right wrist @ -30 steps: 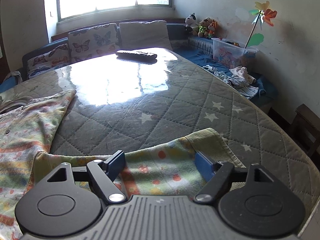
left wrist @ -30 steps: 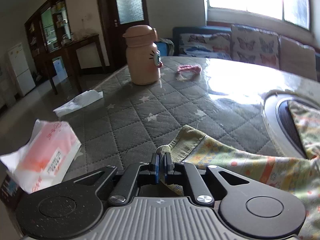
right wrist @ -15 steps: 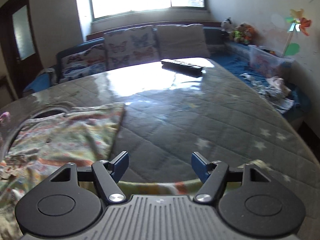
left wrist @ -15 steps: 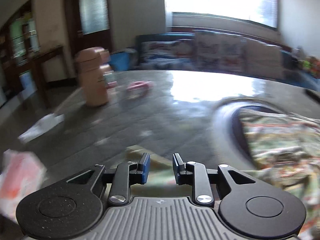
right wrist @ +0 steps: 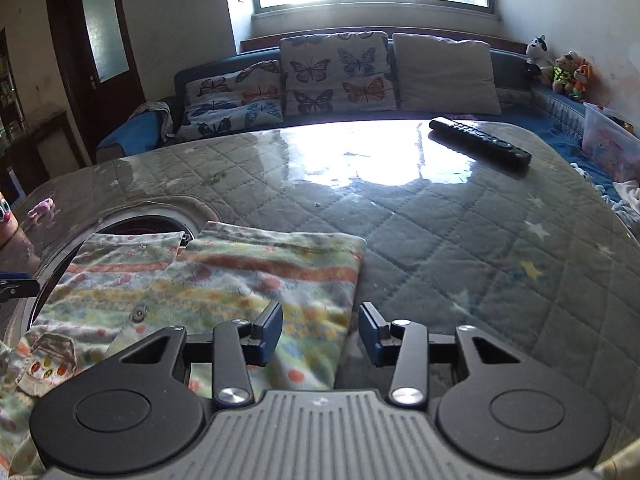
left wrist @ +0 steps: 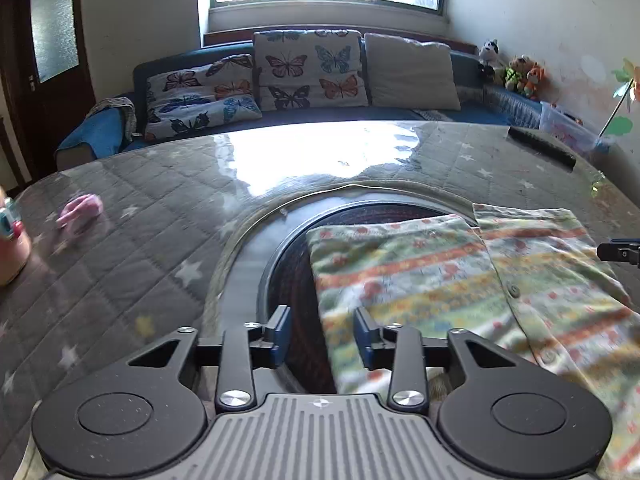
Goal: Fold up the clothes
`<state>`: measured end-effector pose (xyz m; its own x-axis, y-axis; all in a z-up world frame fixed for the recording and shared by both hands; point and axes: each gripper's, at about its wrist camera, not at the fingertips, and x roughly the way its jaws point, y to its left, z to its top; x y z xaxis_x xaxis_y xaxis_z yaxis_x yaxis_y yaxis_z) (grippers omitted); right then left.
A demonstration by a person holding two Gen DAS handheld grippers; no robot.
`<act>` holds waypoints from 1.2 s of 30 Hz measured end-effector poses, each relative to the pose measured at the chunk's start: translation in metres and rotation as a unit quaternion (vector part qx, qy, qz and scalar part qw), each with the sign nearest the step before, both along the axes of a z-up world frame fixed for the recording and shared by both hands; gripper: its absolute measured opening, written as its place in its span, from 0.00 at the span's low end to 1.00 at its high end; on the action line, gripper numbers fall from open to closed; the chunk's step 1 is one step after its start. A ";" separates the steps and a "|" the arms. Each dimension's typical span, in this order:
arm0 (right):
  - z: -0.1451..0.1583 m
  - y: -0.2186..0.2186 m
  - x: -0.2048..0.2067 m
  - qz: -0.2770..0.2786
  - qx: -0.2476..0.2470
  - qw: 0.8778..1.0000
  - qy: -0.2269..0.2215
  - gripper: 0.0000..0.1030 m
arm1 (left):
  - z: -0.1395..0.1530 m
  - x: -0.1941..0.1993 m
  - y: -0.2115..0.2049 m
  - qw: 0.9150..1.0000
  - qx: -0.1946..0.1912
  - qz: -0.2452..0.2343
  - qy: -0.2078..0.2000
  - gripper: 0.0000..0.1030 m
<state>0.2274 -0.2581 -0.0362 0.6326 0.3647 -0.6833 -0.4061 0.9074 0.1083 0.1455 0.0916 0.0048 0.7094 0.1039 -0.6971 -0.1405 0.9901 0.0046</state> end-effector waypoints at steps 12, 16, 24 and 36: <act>-0.013 0.010 0.034 -0.003 -0.005 1.000 0.011 0.21 | -0.019 0.050 0.002 1.000 0.003 -0.017 0.020 0.39; -0.013 0.012 0.040 -0.002 -0.005 1.000 0.010 0.19 | -0.021 0.060 0.005 1.000 -0.005 -0.025 0.017 0.37; -0.014 0.027 0.052 0.010 -0.018 1.000 -0.001 0.06 | -0.023 0.076 -0.001 0.998 0.032 -0.045 0.003 0.06; 0.002 0.042 0.043 0.042 -0.034 0.998 -0.027 0.19 | -0.017 0.072 -0.004 0.998 0.036 -0.043 -0.003 0.12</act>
